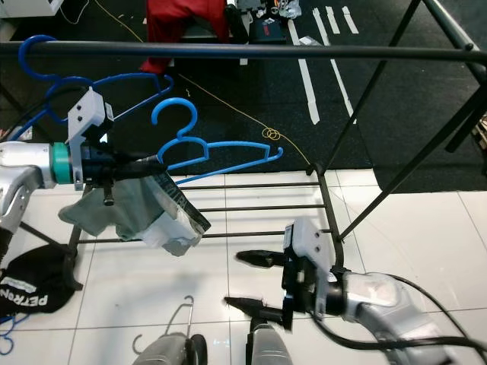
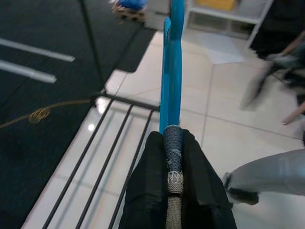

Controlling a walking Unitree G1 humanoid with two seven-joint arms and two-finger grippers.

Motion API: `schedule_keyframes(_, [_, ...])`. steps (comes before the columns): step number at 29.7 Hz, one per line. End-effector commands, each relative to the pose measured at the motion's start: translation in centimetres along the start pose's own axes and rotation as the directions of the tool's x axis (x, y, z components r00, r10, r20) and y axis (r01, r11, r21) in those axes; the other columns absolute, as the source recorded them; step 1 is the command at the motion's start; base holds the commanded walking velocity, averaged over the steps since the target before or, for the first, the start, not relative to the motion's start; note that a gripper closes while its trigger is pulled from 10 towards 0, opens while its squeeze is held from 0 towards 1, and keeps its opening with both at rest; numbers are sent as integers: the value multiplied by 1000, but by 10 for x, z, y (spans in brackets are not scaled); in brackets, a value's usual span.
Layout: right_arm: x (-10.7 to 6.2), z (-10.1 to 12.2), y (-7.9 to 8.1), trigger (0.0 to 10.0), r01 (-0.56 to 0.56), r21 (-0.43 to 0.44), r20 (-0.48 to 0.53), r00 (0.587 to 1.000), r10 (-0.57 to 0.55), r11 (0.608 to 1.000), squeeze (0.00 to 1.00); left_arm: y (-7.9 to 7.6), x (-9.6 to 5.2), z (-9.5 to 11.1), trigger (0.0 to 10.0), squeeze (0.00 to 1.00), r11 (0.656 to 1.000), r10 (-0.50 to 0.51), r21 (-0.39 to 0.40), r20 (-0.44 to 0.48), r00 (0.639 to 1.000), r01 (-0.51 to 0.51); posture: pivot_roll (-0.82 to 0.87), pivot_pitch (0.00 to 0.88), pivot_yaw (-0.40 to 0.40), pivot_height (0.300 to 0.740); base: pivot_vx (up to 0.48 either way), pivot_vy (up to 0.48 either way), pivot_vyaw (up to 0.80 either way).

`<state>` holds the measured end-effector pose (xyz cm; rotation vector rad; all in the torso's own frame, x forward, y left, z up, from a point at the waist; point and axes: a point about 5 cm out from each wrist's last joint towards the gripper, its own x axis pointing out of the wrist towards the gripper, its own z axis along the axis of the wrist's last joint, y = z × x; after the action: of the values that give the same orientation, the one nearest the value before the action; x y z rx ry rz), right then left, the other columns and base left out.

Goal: Hang hanger

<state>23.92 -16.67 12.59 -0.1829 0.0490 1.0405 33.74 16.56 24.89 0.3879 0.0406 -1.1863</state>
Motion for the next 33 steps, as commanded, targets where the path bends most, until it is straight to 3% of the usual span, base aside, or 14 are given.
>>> schedule_keyframes(1, [5,-4,-3,10000,40,-70,26,999,-38,997,0,-8,3,-1,0,0,999,-39,-11,2,999,39,-57,176,99,740,0,0,0])
schedule_keyframes(5, [18,-12,-10,10000,92,-103,77,993,-84,990,0,-15,6,2,0,0,997,-70,-11,12,997,71,-51,174,95,740,0,0,0])
schedule_keyframes(9, [27,-19,-13,10000,104,-72,123,988,-95,992,0,-20,8,6,0,0,996,-93,-15,21,995,93,-51,174,95,740,0,0,0])
schedule_keyframes(14, [37,-33,-11,10000,28,-47,94,995,-23,999,0,-25,10,10,0,0,993,-114,-10,25,993,115,-36,176,88,740,0,0,0])
schedule_keyframes(15, [38,-38,-11,10000,19,-52,89,996,-14,998,1000,-25,9,12,0,0,993,-116,-8,24,993,116,-28,176,86,740,0,0,0])
schedule_keyframes(17, [37,-43,-12,10000,6,-72,72,997,-1,997,1000,-26,8,14,0,0,993,-120,-5,22,992,121,-25,175,84,740,0,0,0])
schedule_keyframes(18, [34,-51,-12,10000,1,-133,41,999,4,991,1000,-28,6,19,0,0,992,-126,-2,20,992,126,-23,174,82,740,0,0,0])
schedule_keyframes(25, [28,-60,-11,10000,-16,-236,1,1000,17,972,1000,-31,5,26,0,0,990,-140,1,27,990,140,-21,172,83,740,0,0,0])
schedule_keyframes(29, [20,-65,-12,10000,-28,-361,-32,999,18,932,1000,-35,4,33,0,0,985,-171,4,35,985,170,-16,165,85,740,0,0,0])
schedule_keyframes(33, [19,-63,-17,10000,3,-407,-11,1000,-8,913,1000,-39,3,40,0,0,979,-204,-6,58,977,205,-16,164,85,740,0,0,0])
